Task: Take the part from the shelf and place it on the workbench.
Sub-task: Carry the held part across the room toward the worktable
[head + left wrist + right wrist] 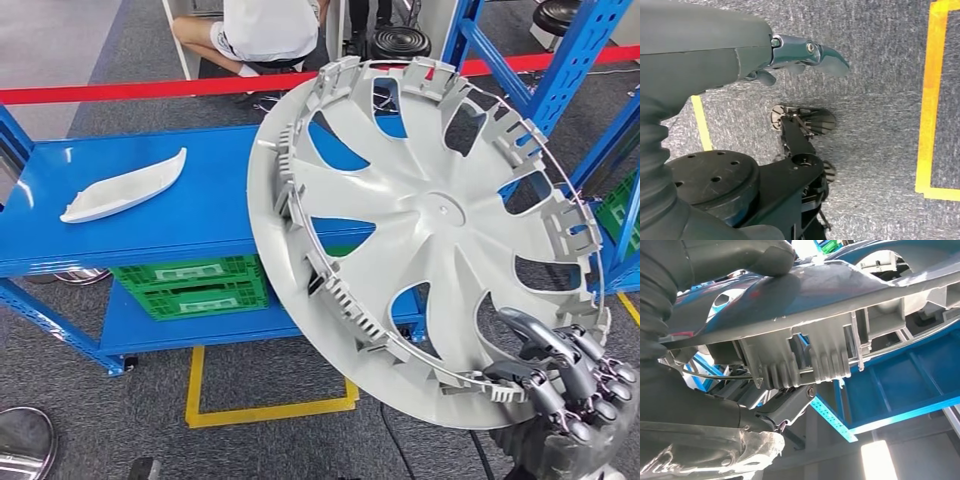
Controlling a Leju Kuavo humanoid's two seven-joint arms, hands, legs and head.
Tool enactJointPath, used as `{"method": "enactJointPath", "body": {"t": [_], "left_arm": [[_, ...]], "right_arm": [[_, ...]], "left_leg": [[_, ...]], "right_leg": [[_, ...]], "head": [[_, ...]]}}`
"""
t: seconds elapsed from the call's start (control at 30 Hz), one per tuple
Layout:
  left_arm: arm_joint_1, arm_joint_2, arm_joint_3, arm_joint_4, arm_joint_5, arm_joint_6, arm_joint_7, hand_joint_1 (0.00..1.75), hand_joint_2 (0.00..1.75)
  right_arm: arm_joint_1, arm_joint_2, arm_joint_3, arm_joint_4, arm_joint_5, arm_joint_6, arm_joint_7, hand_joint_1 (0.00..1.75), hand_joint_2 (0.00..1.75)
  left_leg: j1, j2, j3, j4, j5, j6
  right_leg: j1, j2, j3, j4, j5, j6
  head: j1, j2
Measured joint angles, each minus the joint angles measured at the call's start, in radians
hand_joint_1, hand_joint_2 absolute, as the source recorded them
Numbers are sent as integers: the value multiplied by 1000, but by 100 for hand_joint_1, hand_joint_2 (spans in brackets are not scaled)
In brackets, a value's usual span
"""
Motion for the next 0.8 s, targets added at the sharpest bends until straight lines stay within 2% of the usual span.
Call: {"method": "enactJointPath", "body": {"t": [0.03,0.07,0.1,0.13,0.17,0.2,0.23,0.3,0.33,0.37,0.4,0.43,0.47,0.5,0.53,0.57,0.6,0.63,0.67,0.7,0.73,0.77,0.8], "left_arm": [[0,0,1,0,-1,0,0,0,175],[0,0,1,0,-1,0,0,0,175],[0,-1,1,0,-2,-1,0,0,175],[-1,0,1,0,-2,-1,0,0,175],[-2,1,1,0,-4,-2,0,0,175],[-3,2,1,0,-6,-3,0,0,175],[-3,2,2,0,-7,-3,0,0,175],[-2,4,2,0,-10,-4,0,0,175],[0,5,2,0,-10,-4,0,0,175],[0,5,2,0,-10,-4,0,0,175],[0,5,2,0,-11,-4,0,0,175],[-1,3,2,0,-11,-4,0,0,175],[-2,3,2,0,-11,-4,0,0,175],[-2,2,2,0,-11,-4,0,0,175],[-1,1,2,0,-11,-5,0,0,175],[0,1,2,0,-11,-5,0,0,175],[0,1,2,0,-11,-5,0,0,175],[0,1,2,0,-11,-4,0,0,175],[-2,1,2,0,-11,-4,0,0,175],[-3,1,2,0,-11,-4,0,0,175],[-5,1,2,0,-11,-4,0,0,175],[-5,1,2,0,-11,-4,0,0,175],[-3,0,2,0,-11,-4,0,0,175]], "right_arm": [[0,-1,0,0,0,0,0,175,175],[0,-2,0,0,1,0,0,175,175],[0,-3,0,0,1,0,2,175,175],[-1,-6,2,0,2,0,6,175,175],[-2,-11,5,1,3,0,13,175,175],[-3,-17,10,2,4,0,21,175,175],[-5,-26,17,3,4,0,32,175,175],[-8,-42,32,6,4,0,53,175,175],[-10,-49,39,8,3,0,60,175,175],[-11,-54,43,10,2,0,64,175,175],[-13,-58,47,11,2,0,67,175,175],[-14,-61,49,11,2,0,69,175,175],[-15,-63,51,12,1,0,71,175,175],[-15,-66,52,13,1,0,73,175,175],[-16,-68,54,14,0,0,74,175,175],[-16,-70,56,15,-2,0,75,175,175],[-17,-71,57,16,-3,0,76,175,175],[-18,-72,58,16,-3,0,77,175,175],[-19,-73,59,17,-3,0,77,175,175],[-19,-74,59,17,-4,0,77,175,175],[-20,-74,60,17,-4,0,78,175,175],[-21,-75,60,17,-4,0,78,175,175],[-22,-76,60,17,-4,0,78,175,175]], "left_leg": [[1,-7,-3,1,3,-3],[3,-16,-5,1,5,-7],[5,-26,-7,3,7,-12],[7,-37,-9,7,7,-18],[7,-47,-14,12,8,-25],[7,-56,-19,17,9,-32],[7,-64,-25,20,12,-39],[10,-77,-34,21,17,-50],[10,-70,-40,27,12,-55],[9,-55,-52,50,-5,-60],[9,-35,-73,94,-35,-64],[9,-13,-102,158,-72,-68],[10,-2,-135,230,-107,-72],[10,3,-159,288,-130,-73],[10,5,-168,315,-135,-72],[10,7,-157,303,-120,-70],[9,13,-126,253,-92,-65],[6,33,-83,182,-60,-59],[0,59,-43,111,-38,-53],[-5,81,-16,60,-25,-46],[-9,95,-3,31,-21,-40],[-12,93,-4,23,-23,-36],[-10,80,-7,21,-19,-31]], "right_leg": [[0,0,5,16,-5,1],[-1,1,31,-11,7,1],[-3,7,77,-75,32,2],[-7,31,126,-150,48,5],[-11,50,165,-210,60,3],[-13,66,187,-246,64,0],[-13,75,193,-256,60,-7],[-9,53,186,-250,65,-25],[-9,43,183,-249,67,-32],[-9,30,182,-250,69,-39],[-9,17,179,-251,71,-45],[-7,4,177,-251,72,-50],[-5,-10,173,-251,73,-53],[-3,-24,170,-251,74,-54],[-1,-38,168,-250,74,-55],[2,-51,167,-250,75,-56],[4,-63,167,-250,75,-56],[6,-74,168,-250,75,-56],[9,-85,169,-249,74,-54],[13,-95,169,-248,74,-51],[16,-106,169,-248,74,-48],[18,-117,170,-249,74,-43],[18,-128,172,-251,75,-38]], "head": [[0,0],[0,0],[0,0],[0,0],[1,0],[1,0],[-1,0],[-4,0],[-6,0],[-9,0],[-13,0],[-18,0],[-20,0],[-20,0],[-21,0],[-21,0],[-21,0],[-21,0],[-21,0],[-20,0],[-21,0],[-21,0],[-21,0]]}}
